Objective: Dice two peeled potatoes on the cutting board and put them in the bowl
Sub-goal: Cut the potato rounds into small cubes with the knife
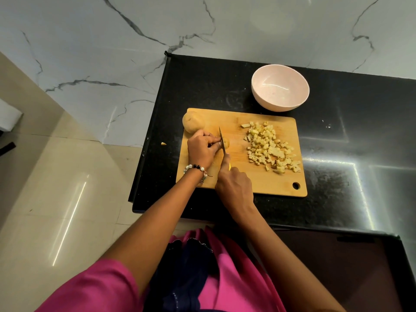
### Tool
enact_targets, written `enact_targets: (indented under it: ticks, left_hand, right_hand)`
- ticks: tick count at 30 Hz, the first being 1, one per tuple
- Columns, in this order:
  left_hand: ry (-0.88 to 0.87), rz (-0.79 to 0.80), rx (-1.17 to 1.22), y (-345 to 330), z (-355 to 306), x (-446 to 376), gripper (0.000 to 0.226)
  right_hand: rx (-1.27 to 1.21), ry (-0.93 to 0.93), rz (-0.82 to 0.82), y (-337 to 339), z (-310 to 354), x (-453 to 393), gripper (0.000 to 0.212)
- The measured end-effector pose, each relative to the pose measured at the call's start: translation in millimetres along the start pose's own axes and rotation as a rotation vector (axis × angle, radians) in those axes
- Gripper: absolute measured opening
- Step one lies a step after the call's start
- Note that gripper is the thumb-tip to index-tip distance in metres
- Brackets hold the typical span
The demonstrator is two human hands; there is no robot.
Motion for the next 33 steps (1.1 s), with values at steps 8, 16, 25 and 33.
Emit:
enact_targets:
  ticks: [8,16,25,33]
  left_hand:
    - [0.034,0.017,-0.024,2,-4,1,0.022]
    - [0.17,0.004,-0.148,-14,-24,15,0.047]
    - [0.125,0.171,-0.322,-10,-31,-4,0.029]
    - [-0.045,0.307,-0.214,11,-19,-12,0.04]
  right_hand:
    - [-0.165,-0.014,0.003,-5,-19,33,0.062]
    - [-0.245,-0.081,-0.142,9,-45,8,0.058]
    - [-0.282,-0.061,-0.142,7,-51,5,0.053]
    - [-0.216,-0.027,-0.059,5,-43,3,0.057]
Point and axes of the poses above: each hand's wrist, its own x-axis away from the middle knuckle, its own y-axis out of the back of the hand, z = x × y, the point moved 1 cm from there along -x, towards the middle knuckle, and after that the axes turned 7 degrees about z, right-handed, at the moved point
